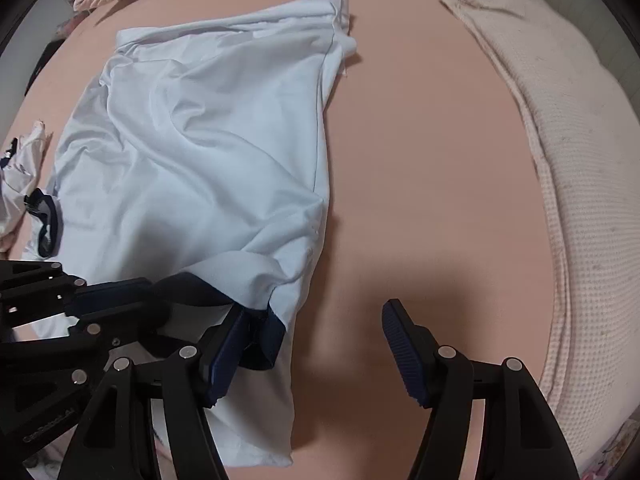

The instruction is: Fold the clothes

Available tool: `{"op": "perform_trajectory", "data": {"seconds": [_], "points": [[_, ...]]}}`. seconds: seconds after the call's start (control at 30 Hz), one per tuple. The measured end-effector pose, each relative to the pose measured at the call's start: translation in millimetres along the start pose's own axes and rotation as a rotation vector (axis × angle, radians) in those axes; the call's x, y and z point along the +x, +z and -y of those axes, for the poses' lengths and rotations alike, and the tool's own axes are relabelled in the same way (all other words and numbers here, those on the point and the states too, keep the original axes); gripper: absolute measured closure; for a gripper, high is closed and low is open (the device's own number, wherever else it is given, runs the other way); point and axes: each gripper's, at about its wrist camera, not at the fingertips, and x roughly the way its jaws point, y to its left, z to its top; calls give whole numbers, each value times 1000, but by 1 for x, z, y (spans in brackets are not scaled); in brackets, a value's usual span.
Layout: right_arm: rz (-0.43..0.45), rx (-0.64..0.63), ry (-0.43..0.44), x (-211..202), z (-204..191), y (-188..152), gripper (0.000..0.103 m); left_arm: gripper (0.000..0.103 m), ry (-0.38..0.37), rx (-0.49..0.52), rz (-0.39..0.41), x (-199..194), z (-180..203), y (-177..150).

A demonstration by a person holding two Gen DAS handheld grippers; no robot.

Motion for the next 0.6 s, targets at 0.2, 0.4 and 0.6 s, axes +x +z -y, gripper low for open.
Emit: {"op": "perform_trajectory", "data": {"seconds": [0.2, 0.4, 0.6], "points": [[-22, -20, 11, -1, -9, -6, 37, 94, 0, -16, -2, 0, -4, 0], [-47, 6, 24, 9, -4, -9, 37, 94, 5, -20, 3, -1, -5, 1], [-30, -14, 38, -1, -5, -13, 37, 94, -10, -40, -2, -1, -9, 1]]}}
